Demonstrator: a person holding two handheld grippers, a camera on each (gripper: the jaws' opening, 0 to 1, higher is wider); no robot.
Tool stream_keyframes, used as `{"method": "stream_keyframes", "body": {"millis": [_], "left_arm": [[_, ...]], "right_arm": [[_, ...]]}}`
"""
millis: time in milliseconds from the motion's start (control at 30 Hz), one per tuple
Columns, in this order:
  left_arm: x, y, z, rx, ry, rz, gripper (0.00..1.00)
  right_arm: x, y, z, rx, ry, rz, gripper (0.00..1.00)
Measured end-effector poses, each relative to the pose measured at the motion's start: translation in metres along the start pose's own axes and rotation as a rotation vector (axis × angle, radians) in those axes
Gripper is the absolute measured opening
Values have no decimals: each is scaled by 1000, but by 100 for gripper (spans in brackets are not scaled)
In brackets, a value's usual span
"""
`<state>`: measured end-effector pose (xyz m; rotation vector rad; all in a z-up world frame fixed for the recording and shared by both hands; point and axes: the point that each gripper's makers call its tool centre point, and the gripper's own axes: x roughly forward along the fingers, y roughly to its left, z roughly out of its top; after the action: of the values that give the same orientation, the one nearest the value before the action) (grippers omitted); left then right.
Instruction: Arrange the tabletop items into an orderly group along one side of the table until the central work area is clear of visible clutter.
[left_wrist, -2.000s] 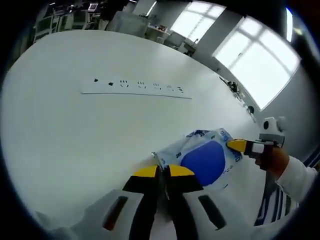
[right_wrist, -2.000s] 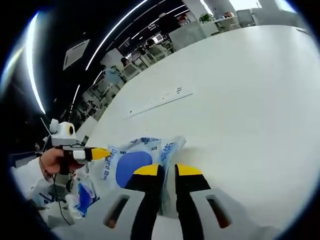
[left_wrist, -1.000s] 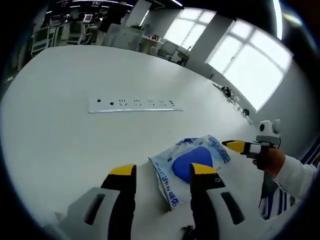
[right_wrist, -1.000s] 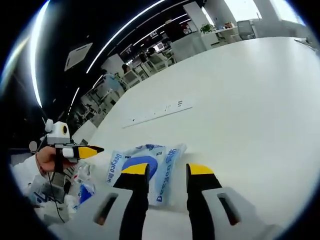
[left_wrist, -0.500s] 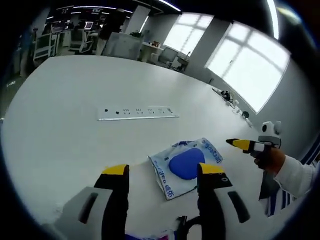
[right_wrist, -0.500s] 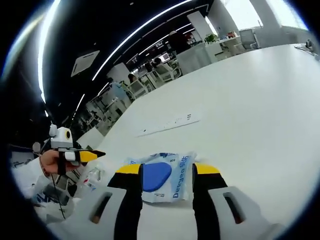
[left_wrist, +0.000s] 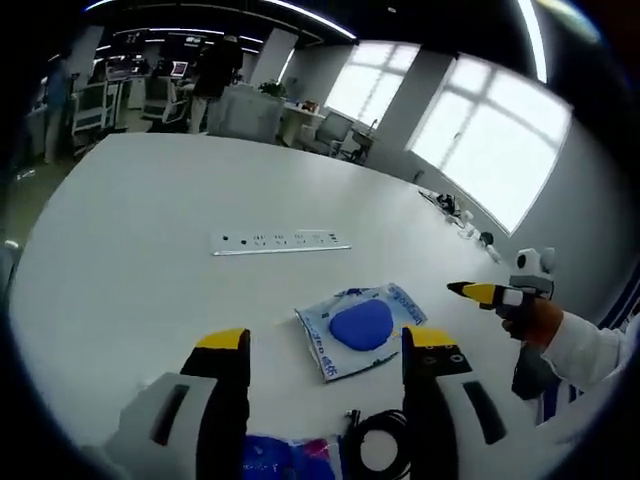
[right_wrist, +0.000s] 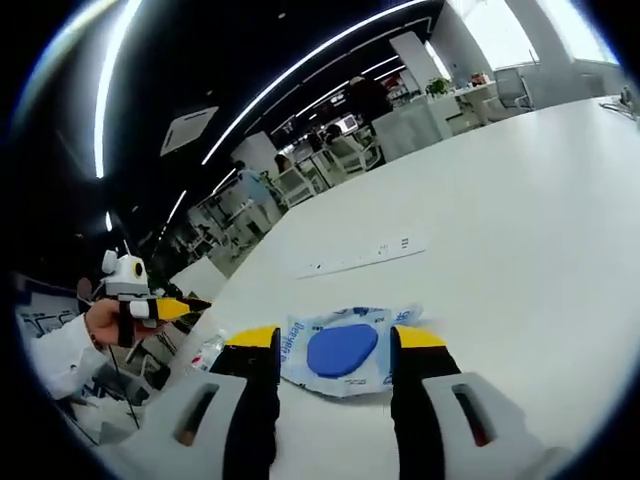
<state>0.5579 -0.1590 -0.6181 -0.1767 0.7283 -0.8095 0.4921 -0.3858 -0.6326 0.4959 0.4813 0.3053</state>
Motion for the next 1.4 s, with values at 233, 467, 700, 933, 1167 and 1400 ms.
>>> {"method": "stream_keyframes", "body": {"millis": [233, 467, 700, 933, 1167, 1400], "left_arm": [[-29, -4, 1, -2, -39, 8, 63], [-52, -7, -2, -6, -65, 14, 63], [-74, -15, -4, -10, -99, 17, 63], [-93, -19, -6, -11, -120, 21, 63], [-109, -21, -11, -6, -127, 23, 63], [-121, -20, -16, -4, -130, 28, 62]], "right_arm": [[-6, 13, -1, -11, -3, 26, 44], [-10, 28, -2, -23, -1, 53, 44], [-15, 44, -1, -46, 2, 87, 44], [-21, 56, -3, -58, 5, 108, 43], [-26, 68, -5, -73, 9, 131, 43], [-31, 76, -3, -84, 4, 145, 43]]}}
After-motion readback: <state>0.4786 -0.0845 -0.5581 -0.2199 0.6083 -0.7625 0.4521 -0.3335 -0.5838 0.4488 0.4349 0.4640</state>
